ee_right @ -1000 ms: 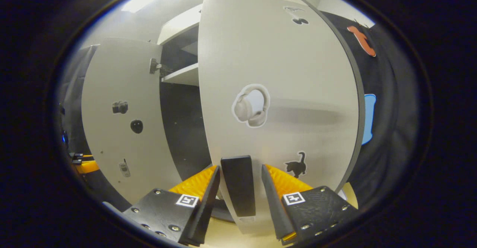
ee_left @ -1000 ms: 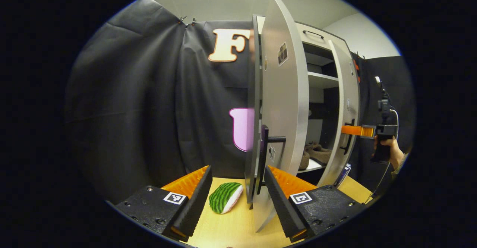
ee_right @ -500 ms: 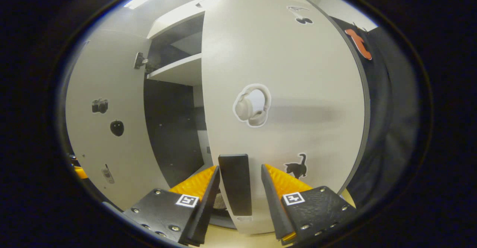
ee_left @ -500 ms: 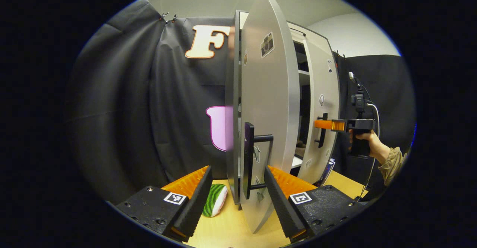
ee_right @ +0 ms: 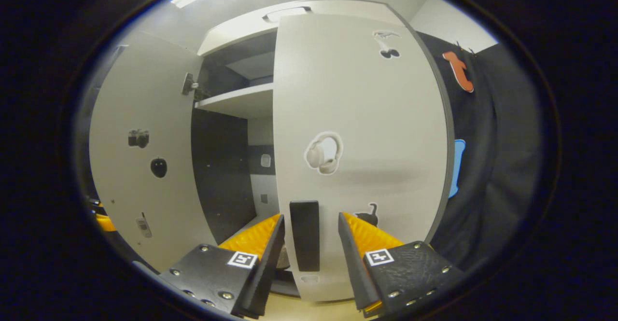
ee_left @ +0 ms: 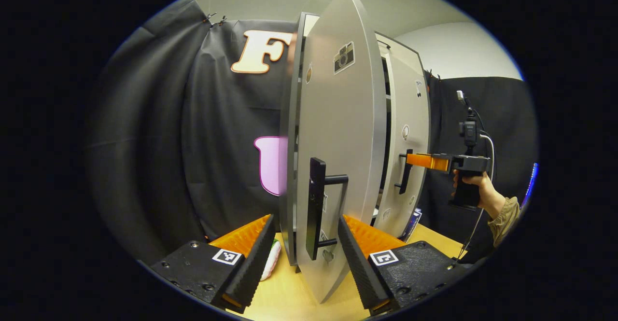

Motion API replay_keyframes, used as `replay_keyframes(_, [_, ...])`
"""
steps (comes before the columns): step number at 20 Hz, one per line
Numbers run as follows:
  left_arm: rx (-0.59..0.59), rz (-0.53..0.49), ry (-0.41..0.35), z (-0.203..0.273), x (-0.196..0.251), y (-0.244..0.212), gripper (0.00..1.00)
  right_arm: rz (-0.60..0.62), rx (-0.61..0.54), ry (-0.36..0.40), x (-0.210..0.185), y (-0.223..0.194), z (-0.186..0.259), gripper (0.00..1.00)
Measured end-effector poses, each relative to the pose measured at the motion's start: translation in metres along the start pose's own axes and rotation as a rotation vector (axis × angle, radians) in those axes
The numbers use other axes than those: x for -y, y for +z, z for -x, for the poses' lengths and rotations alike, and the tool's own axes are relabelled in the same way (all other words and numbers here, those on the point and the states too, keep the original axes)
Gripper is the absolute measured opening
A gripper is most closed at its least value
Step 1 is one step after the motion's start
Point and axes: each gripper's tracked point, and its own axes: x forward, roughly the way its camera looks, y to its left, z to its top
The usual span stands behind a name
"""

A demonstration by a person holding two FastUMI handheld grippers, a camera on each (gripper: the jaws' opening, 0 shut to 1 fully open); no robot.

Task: Grab one shoe with the right hand and put it into the shoe cabinet, grab the other shoe with the left hand and put it into the shoe cabinet; then close the right door with the right hand and the left door with the left hand.

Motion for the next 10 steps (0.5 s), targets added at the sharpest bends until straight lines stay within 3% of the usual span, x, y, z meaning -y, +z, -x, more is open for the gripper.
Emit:
replay_keyframes(3, [0.003, 0.005, -0.021, -0.002, 0.022, -0.003, 0.81, 0.000, 0.004, 0.026, -0.001, 0.004, 0.013, 0.66])
replay_keyframes(4, [0.004, 0.003, -0.029, -0.005, 0.029, -0.002, 0.76, 0.005, 0.006, 0.033, 0.000, 0.005, 0.017, 0.66])
replay_keyframes(5, [0.004, -0.003, -0.032, -0.008, 0.036, -0.002, 0.81, 0.008, 0.007, 0.039, 0.001, 0.006, 0.021, 0.63])
replay_keyframes(6, [0.007, -0.010, -0.026, -0.011, 0.039, 0.000, 0.81, 0.008, 0.005, 0.046, 0.003, 0.006, 0.023, 0.66])
replay_keyframes(7, [0.011, -0.019, -0.020, -0.013, 0.043, -0.001, 0.75, 0.007, 0.004, 0.053, 0.005, 0.007, 0.026, 0.64])
replay_keyframes(9, [0.017, -0.022, -0.020, -0.020, 0.050, 0.000, 0.75, 0.003, 0.004, 0.061, 0.012, 0.009, 0.031, 0.64])
replay_keyframes(10, [0.018, -0.009, -0.020, -0.025, 0.054, 0.001, 0.80, 0.000, 0.003, 0.063, 0.016, 0.008, 0.032, 0.67])
